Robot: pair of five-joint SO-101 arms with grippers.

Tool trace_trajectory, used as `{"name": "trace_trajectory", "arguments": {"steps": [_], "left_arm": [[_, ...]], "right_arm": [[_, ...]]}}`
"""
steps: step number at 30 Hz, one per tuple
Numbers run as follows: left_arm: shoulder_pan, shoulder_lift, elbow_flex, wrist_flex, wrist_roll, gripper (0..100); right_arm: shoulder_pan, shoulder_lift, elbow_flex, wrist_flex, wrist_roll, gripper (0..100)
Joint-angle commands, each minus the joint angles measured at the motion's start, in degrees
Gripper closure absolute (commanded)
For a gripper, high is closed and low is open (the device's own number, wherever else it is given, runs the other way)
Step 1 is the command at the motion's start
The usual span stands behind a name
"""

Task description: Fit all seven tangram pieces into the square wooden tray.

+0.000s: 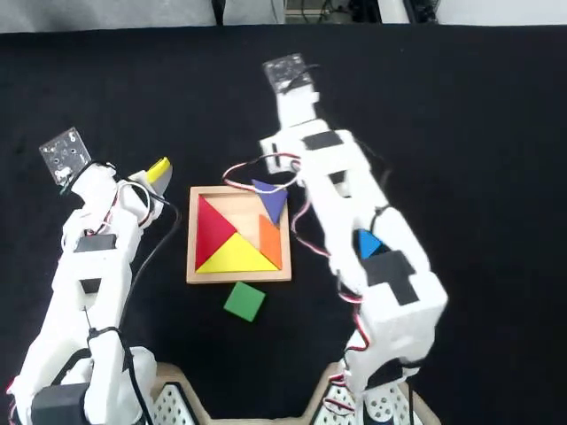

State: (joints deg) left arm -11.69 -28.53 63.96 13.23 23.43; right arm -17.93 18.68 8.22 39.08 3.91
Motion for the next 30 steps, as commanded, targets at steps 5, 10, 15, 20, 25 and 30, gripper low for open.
{"name": "trace_trajectory", "arguments": {"steps": [5,10,15,20,25,30], "left_arm": [[1.1,-0.26,-0.66,-1.23,0.53,68],[1.1,-0.18,-0.66,-0.97,0.53,68],[1.1,-0.09,-0.66,-0.97,0.53,68],[1.1,-0.09,-0.66,-0.97,0.53,68],[1.1,-0.09,-0.66,-1.05,0.53,68],[1.19,0.0,-0.66,-1.14,0.53,68]], "right_arm": [[-4.66,2.15,-5.76,3.08,2.37,98.7],[-3.25,5.32,-8.4,6.51,2.37,98.7],[-2.37,6.99,-10.07,8.53,2.37,98.7],[-2.73,7.16,-9.98,10.37,2.37,98.7],[-3.34,6.99,-9.8,11.96,2.37,98.7],[-4.75,6.99,-9.8,12.04,2.55,98.7]]}}
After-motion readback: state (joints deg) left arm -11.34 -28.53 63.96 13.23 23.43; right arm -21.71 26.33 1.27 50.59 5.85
